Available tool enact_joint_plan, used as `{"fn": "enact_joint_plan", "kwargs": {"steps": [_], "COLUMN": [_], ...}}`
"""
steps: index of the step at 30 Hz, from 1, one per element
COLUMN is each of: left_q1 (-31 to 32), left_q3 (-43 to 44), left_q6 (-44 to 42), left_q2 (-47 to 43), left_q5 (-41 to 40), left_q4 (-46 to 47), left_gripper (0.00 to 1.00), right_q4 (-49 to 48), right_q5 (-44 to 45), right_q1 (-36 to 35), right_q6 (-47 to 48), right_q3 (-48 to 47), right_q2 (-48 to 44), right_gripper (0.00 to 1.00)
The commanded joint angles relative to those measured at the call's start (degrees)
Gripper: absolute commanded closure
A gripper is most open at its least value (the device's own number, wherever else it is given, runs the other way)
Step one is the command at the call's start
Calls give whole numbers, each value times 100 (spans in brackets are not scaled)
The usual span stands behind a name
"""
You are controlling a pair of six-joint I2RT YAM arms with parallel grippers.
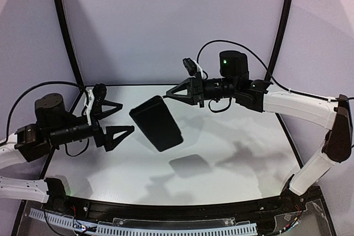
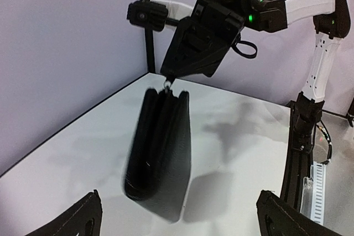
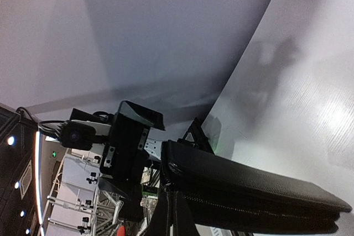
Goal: Sort the hair-cutting tools
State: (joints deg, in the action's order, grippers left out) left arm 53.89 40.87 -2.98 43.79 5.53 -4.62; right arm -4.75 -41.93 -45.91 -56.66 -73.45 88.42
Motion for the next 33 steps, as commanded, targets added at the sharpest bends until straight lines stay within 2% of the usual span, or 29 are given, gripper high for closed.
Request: {"fn": "enact_joint_plan", "kwargs": {"steps": [1, 9, 14, 22, 33], "left_q1": [3, 2, 4, 4, 4], "left_q3": [-429, -1072, -1022, -907, -777], "left_q6": [543, 532, 444, 782, 707], "left_q2": [122, 473, 957, 2073, 2874], "left_q5": [104, -478, -573, 397, 196], "left_q4": [787, 1983, 2544, 3718, 4887], "left_gripper": [1, 1, 1, 1, 2], "right_q4": [-811, -1021, -1107, -1064, -1586], "right_q5": [-6, -289, -414, -264, -161], "right_q1": [29, -30, -53, -89, -242], "right_q6": [-227, -421, -554, -511, -987], "right_q3": [-250, -409, -438, -548, -654], "right_q2": [-124, -88, -137, -264, -294], "right_gripper": [100, 100, 100, 100, 100]}}
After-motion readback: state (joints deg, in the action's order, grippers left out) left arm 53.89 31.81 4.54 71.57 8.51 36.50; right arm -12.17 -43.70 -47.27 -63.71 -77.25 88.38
